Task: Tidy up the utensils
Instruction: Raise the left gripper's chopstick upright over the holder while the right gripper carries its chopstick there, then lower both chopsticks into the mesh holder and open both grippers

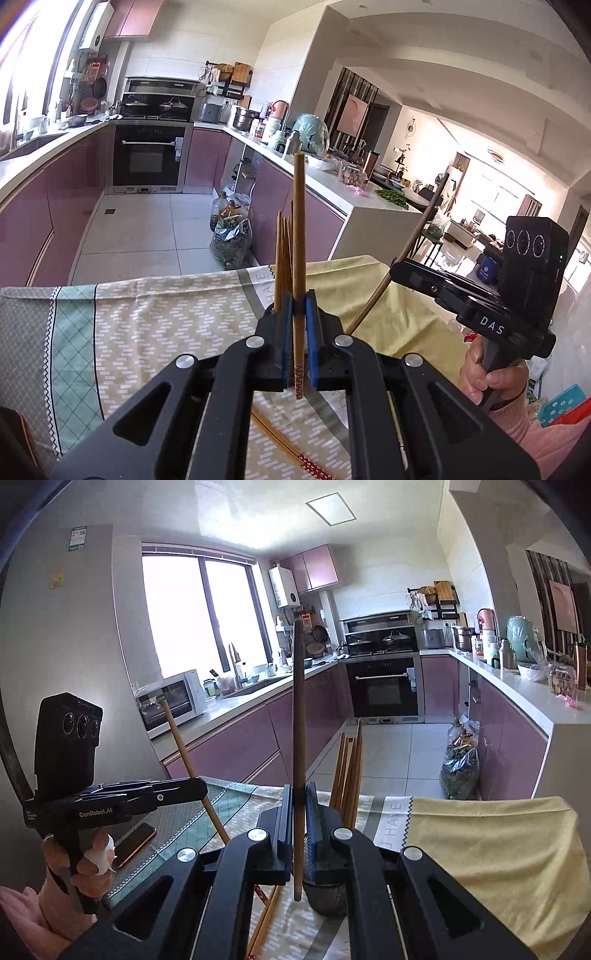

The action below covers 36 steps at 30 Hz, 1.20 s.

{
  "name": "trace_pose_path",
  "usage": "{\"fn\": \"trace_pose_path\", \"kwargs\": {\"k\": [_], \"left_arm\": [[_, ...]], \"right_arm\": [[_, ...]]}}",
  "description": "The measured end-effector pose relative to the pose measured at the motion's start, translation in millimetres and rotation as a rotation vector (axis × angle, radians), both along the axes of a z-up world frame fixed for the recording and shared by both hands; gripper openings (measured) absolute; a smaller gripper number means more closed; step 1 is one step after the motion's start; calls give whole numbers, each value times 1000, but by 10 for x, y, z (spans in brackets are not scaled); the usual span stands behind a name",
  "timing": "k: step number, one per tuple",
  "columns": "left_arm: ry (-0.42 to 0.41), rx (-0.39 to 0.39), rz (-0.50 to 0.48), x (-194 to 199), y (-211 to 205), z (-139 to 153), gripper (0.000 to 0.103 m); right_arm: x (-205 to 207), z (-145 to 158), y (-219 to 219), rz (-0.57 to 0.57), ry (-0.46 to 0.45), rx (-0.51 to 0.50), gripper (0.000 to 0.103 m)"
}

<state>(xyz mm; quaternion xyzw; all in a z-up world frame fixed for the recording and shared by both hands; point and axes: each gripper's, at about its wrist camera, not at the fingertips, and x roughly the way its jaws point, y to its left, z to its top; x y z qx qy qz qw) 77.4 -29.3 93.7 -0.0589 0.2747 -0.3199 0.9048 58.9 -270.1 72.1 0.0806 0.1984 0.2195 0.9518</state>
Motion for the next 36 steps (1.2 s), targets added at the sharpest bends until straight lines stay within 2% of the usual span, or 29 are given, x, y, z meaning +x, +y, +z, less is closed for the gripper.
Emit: {"fn": "trace_pose_path", "kwargs": {"k": [7, 15, 28, 36], "left_arm": [[-46, 3, -4, 130, -145, 226, 8], [-40, 15, 3, 304, -283, 300, 7], [59, 198, -33, 535, -567, -104, 8], [95, 262, -46, 708, -673, -309, 8]], "right_arm": [[116, 168, -90, -27, -40, -10, 6], [345, 91, -117, -38, -5, -6, 6], [668, -350, 37, -11, 162, -65, 6], [779, -500, 90, -22, 225, -80, 6]]}}
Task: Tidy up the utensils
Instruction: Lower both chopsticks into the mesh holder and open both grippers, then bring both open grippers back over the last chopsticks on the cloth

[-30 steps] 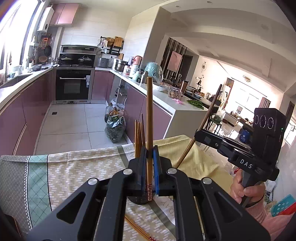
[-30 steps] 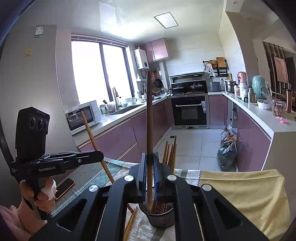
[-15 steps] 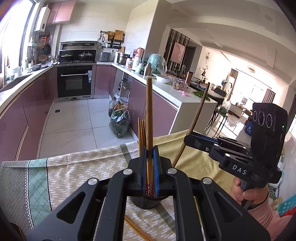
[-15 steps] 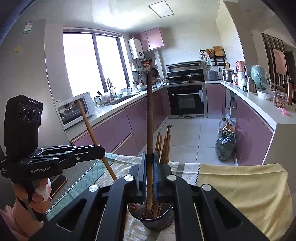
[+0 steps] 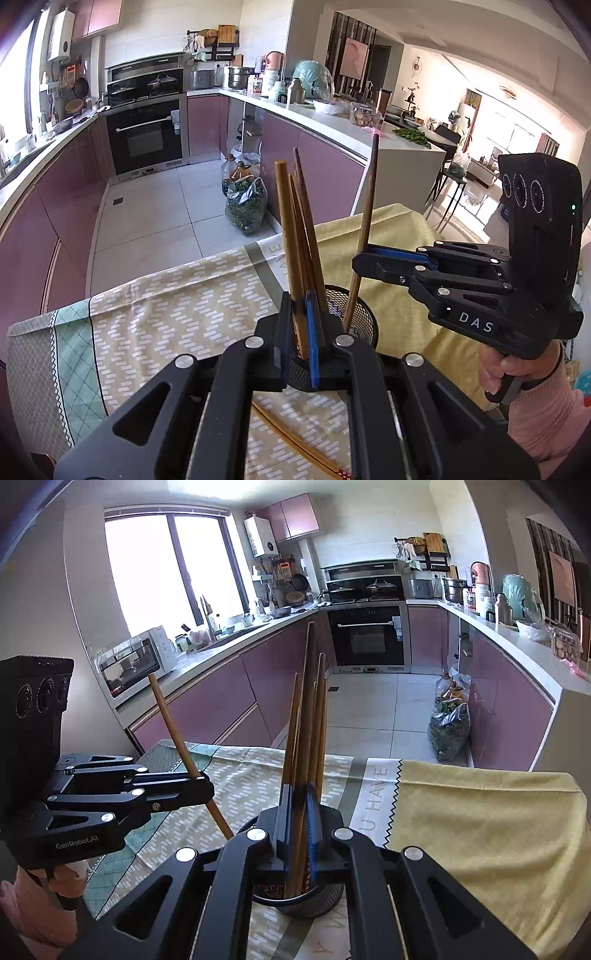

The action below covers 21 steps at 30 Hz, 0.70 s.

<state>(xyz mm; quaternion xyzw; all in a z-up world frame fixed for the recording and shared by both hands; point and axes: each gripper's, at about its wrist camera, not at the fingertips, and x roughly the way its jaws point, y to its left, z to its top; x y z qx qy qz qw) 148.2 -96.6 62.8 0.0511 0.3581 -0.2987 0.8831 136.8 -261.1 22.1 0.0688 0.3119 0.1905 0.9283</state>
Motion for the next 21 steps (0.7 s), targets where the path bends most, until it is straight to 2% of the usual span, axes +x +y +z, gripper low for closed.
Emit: {"fn": "trace_pose_path", "kwargs": {"k": [6, 13, 16, 18, 21], "left_arm": [[37, 28, 19, 180, -91, -139, 9], [62, 22, 30, 294, -82, -240, 11], [61, 21, 42, 280, -66, -270, 23], [59, 17, 53, 265, -39, -284, 25], [40, 3, 78, 211, 33, -282, 30]], "right_arm": [[86, -38, -21, -16, 19, 8, 7], [114, -35, -22, -28, 20, 13, 7], [107, -45, -29, -39, 14, 20, 9], [102, -51, -29, -42, 13, 23, 13], [89, -55, -21, -40, 10, 25, 14]]}}
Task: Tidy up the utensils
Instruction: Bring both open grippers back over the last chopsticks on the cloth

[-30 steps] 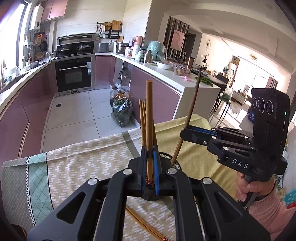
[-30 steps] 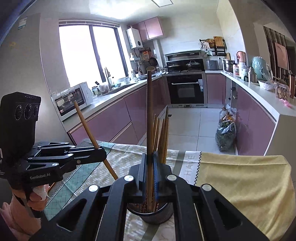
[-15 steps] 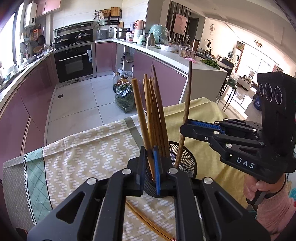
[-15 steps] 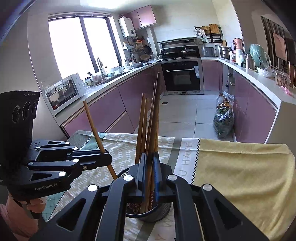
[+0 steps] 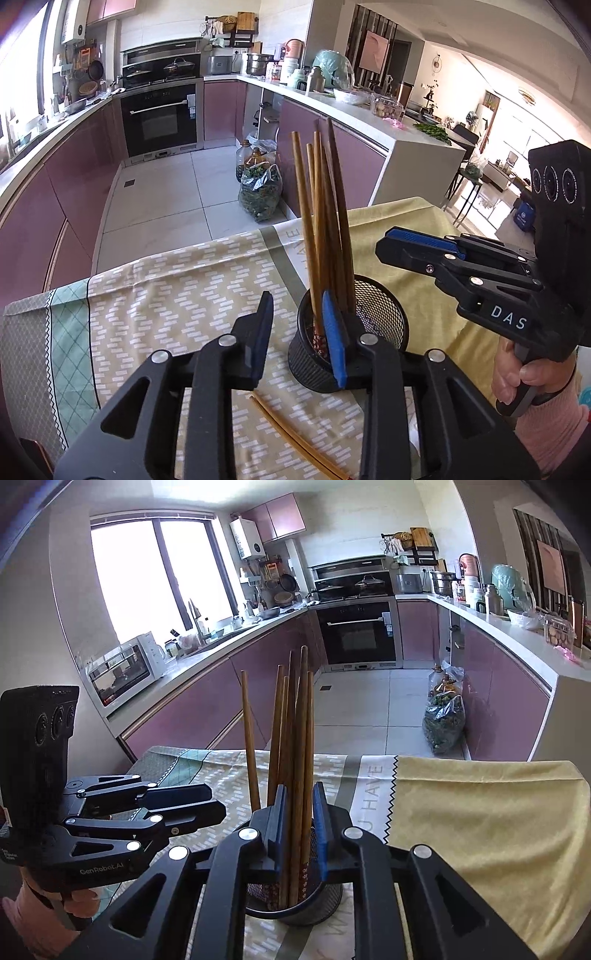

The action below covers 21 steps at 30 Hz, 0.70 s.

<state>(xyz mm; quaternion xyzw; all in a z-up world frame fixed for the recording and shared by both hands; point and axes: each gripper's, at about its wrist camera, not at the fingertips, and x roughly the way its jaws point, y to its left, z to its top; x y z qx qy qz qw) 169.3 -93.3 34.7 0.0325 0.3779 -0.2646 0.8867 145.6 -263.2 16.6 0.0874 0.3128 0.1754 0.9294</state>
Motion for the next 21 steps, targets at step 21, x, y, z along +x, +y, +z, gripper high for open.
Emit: {"fn": "trace_pose_path", "kwargs": {"k": [21], "left_arm": [[-182, -72, 135, -933, 792, -5, 70]], "right_arm": [[-782, -112, 365, 194, -18, -8, 34]]}}
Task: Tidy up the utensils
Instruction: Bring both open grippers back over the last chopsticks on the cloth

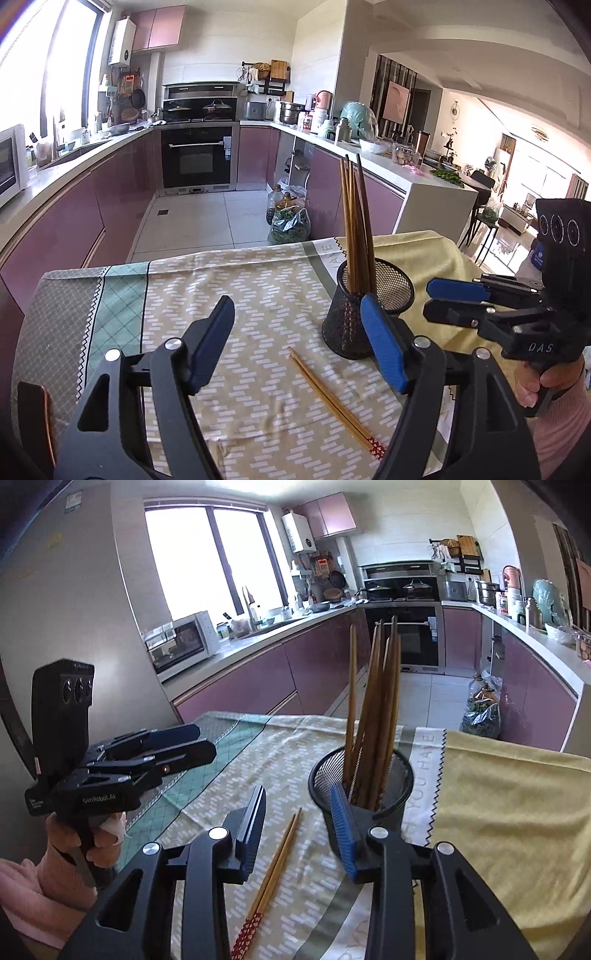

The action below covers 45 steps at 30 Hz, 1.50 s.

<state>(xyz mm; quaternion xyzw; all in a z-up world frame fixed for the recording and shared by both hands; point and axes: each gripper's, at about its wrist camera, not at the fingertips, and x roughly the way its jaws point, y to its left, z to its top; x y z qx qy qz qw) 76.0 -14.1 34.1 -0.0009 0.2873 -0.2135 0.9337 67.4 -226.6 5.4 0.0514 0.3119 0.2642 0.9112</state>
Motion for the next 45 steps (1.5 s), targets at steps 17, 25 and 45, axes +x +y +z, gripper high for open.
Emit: {"fn": "trace_pose_path", "kwargs": {"k": [17, 25, 45], "left_arm": [[202, 1, 81, -180, 283, -791, 78], [236, 12, 78, -186, 233, -911, 78], [267, 35, 62, -184, 145, -1009, 78]], "right_arm": [[-113, -885, 441, 51, 226, -103, 34], [-173, -926, 511, 37, 231, -131, 34], [-175, -957, 512, 8, 232, -161, 31]]}}
